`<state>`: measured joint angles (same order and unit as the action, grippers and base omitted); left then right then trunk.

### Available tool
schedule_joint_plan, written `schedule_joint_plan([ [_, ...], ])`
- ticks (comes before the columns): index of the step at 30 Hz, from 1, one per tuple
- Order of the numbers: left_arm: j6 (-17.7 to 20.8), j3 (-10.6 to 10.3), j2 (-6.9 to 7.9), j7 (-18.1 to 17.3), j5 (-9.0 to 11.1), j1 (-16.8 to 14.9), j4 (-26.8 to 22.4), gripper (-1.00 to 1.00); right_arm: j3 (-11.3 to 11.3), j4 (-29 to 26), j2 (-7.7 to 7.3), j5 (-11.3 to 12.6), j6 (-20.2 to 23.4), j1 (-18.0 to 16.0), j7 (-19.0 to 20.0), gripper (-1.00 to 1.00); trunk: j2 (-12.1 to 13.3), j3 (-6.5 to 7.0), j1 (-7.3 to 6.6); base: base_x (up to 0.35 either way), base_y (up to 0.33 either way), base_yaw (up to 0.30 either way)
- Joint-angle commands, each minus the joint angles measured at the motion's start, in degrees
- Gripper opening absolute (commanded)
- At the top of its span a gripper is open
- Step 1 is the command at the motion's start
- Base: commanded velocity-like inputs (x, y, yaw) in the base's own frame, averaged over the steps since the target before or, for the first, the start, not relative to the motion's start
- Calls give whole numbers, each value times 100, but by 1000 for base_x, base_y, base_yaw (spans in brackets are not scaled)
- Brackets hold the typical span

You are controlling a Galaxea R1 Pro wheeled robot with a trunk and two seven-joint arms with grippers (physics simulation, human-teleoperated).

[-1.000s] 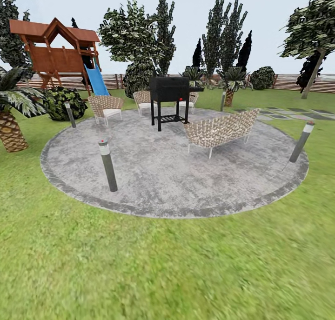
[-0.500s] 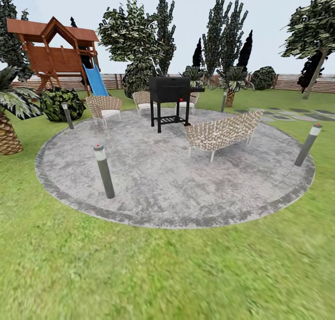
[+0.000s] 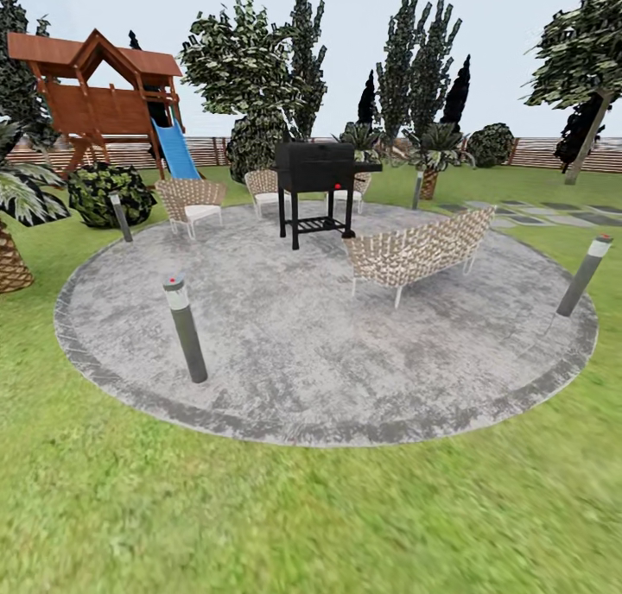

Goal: Take the three Easter eggs out of the wicker basket on the lawn in the garden, then place them on the lawn next to a single tree (choose any tree) so that all three eggs are next to the same tree and none are left in the basket.

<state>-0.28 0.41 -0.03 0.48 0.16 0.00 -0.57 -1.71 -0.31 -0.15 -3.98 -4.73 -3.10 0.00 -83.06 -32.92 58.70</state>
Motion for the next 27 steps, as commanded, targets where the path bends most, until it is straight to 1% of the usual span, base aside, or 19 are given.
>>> schedule_joint_plan([
  [1,-1,3,1,5,1,0,-4,100,-13,4,-2,-41,-17,-2,0,100,-2,-5,3,325,0,27],
  [6,-3,4,1,5,1,0,-4,100,-13,4,-4,-41,-19,-2,0,100,-2,-5,3,325,0,141],
  [13,-2,5,-4,7,1,0,-4,100,-30,10,-11,-62,-20,-3,0,100,-2,-5,3,325,0,24],
  [20,-2,3,7,5,1,0,-4,100,-27,17,2,-353,-19,-5,0,100,-2,-5,3,325,0,1],
  [27,-5,3,1,5,0,0,-4,100,-18,13,14,-375,-20,-3,0,100,-2,-5,3,325,0,0],
])
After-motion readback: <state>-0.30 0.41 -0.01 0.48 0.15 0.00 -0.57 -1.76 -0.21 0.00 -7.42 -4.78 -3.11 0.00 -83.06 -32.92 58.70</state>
